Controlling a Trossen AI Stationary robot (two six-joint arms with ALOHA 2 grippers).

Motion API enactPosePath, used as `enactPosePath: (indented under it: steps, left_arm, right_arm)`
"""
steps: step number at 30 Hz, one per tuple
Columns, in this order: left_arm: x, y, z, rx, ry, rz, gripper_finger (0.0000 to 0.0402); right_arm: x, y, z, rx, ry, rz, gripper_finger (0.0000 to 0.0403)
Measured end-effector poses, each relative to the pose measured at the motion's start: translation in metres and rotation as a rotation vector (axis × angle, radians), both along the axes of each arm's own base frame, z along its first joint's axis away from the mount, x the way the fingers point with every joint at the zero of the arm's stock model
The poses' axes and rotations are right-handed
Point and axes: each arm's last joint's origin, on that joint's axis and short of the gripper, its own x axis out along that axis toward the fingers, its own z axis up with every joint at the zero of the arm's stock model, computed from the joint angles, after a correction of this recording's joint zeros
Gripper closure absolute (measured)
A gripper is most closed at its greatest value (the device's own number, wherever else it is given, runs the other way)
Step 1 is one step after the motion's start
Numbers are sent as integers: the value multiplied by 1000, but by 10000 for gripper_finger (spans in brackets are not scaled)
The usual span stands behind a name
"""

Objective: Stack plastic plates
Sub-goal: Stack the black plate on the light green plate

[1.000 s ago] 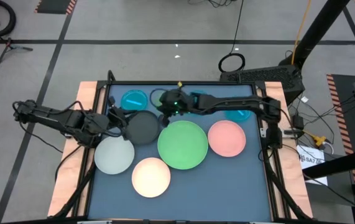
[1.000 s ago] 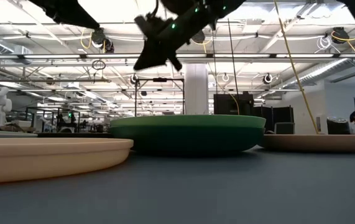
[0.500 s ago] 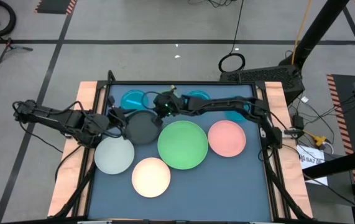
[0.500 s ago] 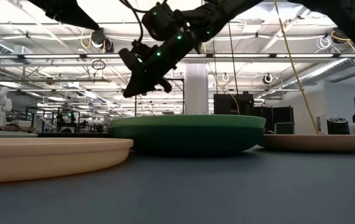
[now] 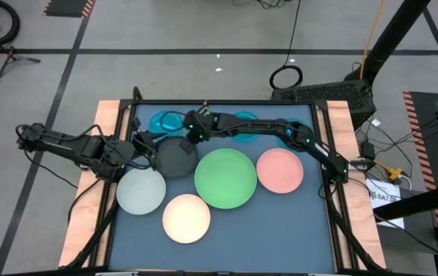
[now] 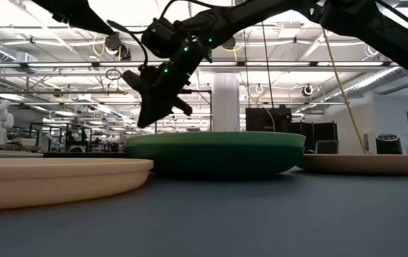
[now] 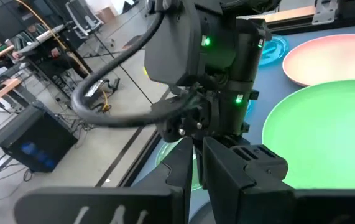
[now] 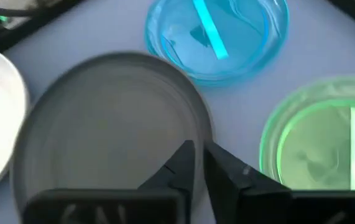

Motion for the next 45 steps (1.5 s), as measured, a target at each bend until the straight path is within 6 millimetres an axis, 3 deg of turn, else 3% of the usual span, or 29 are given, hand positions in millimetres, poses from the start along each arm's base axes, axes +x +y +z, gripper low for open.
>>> enactPosePath:
  steps: [8,14,20,30,40,45]
  left_arm:
    - [0,0,0,1,3,1,355]
    - [0,0,0,1,4,1,355]
    - [0,0,0,2,3,2,355]
    - [0,0,0,3,4,2,355]
    - [0,0,0,3,3,2,355]
    - [0,0,0,2,1,1,355]
  right_arm:
    - [0,0,-7,28,19,-32,263]
    - [5,3,-28,43,55,-37,231]
    - [8,3,-52,75,89,-65,233]
    - [7,4,-51,80,92,-69,234]
    - [13,13,-63,78,90,-48,235]
    - [13,12,-63,80,87,-53,264]
